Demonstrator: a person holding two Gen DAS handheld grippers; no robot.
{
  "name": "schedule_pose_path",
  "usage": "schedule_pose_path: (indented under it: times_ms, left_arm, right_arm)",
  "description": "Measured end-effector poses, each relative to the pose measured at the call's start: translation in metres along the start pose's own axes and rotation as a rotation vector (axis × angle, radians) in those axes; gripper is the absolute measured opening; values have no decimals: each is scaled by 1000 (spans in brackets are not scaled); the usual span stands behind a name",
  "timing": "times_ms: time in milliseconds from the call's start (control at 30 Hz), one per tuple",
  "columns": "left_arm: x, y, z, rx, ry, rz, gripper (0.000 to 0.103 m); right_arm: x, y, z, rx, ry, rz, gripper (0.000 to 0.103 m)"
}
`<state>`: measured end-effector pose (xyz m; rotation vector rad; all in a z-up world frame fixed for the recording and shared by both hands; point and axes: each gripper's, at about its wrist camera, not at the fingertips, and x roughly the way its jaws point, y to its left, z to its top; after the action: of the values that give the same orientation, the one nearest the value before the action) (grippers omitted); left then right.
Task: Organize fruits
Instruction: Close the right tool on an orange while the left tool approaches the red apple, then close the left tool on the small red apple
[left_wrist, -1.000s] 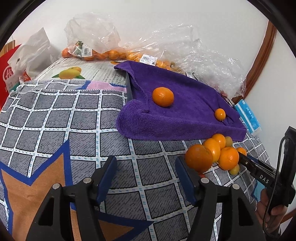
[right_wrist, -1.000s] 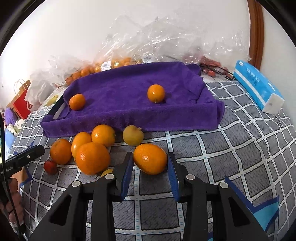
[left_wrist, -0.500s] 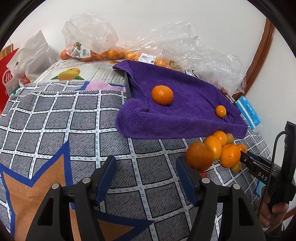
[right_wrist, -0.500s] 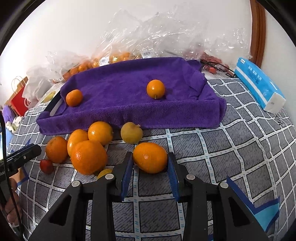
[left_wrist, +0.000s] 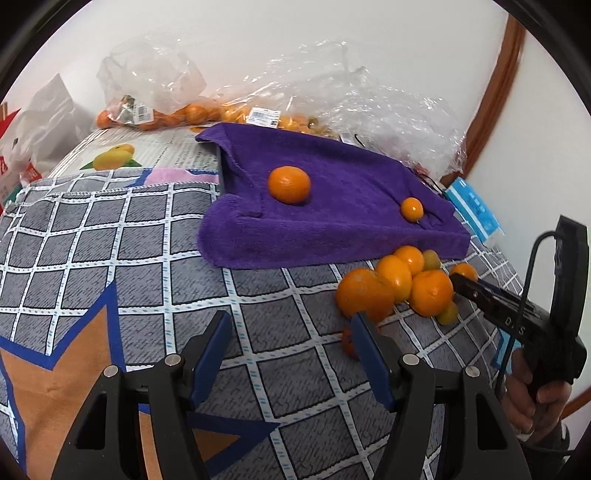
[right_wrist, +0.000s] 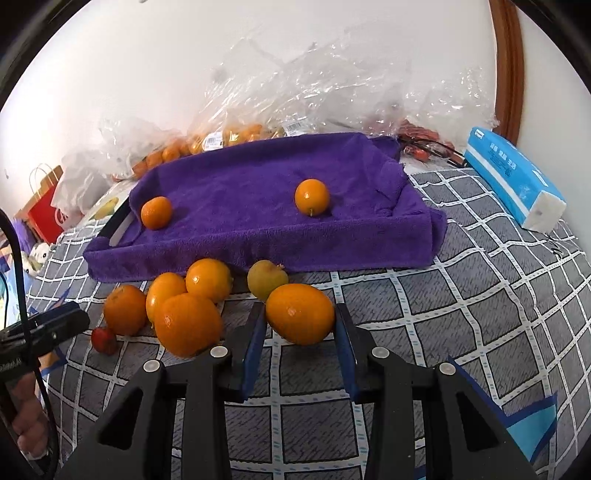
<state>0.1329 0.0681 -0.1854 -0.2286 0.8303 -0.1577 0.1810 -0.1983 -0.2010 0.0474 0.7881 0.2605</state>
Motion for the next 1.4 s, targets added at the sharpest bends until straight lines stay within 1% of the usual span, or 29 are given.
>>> schedule_pose_path:
  times_ms: [133, 267, 333, 433, 467, 533, 633, 733, 800, 867, 1000, 1233, 1300, 1333, 1400]
  left_arm:
    - [0, 1, -1, -3, 12, -38, 65]
    - [-4, -6, -2, 22, 16, -150, 65]
    - [-5, -15, -5, 64, 10, -164, 65]
    - [-4, -28, -8, 118, 8, -142, 65]
    - [-2, -30, -8, 116, 22, -133, 65]
    - [5, -34, -6, 78, 57, -128, 62]
    - [10, -39, -4, 57, 62, -109, 58]
    - [13, -44, -6, 87, 56, -79, 49]
    - [15, -45, -8, 94, 55, -57, 40]
    - [13, -41, -7, 75, 45, -72, 39]
    - [16, -36, -6, 50, 54, -81, 36]
    - [19, -48, -7, 112, 66, -36, 36]
    - [19, -52, -8, 132, 70, -36, 36]
    - [19, -53, -8, 136, 72, -42, 34]
    - [19, -51, -7, 132, 76, -66, 25]
  right_arm:
    - [0, 1, 0, 3, 0, -5, 37]
    - [-3, -3, -1, 24, -17, 13, 37]
    - [-4, -6, 0, 34, -22, 31, 37]
    - [-6, -7, 0, 43, -30, 44, 37]
    - [-7, -8, -1, 45, -35, 51, 37]
    - [-8, -9, -1, 51, -45, 66, 37]
    - [-9, -11, -1, 60, -51, 79, 37]
    - [-11, -11, -2, 64, -59, 76, 37]
    - [-12, -12, -2, 67, -68, 85, 37]
    - [-13, -14, -2, 73, -71, 89, 37]
    - [-12, -13, -2, 74, -67, 83, 37]
    - [-11, -12, -2, 67, -61, 79, 37]
    - [-10, -13, -2, 69, -59, 80, 37]
    - [-10, -14, -2, 69, -57, 82, 37]
    - [-10, -14, -2, 69, -57, 80, 37]
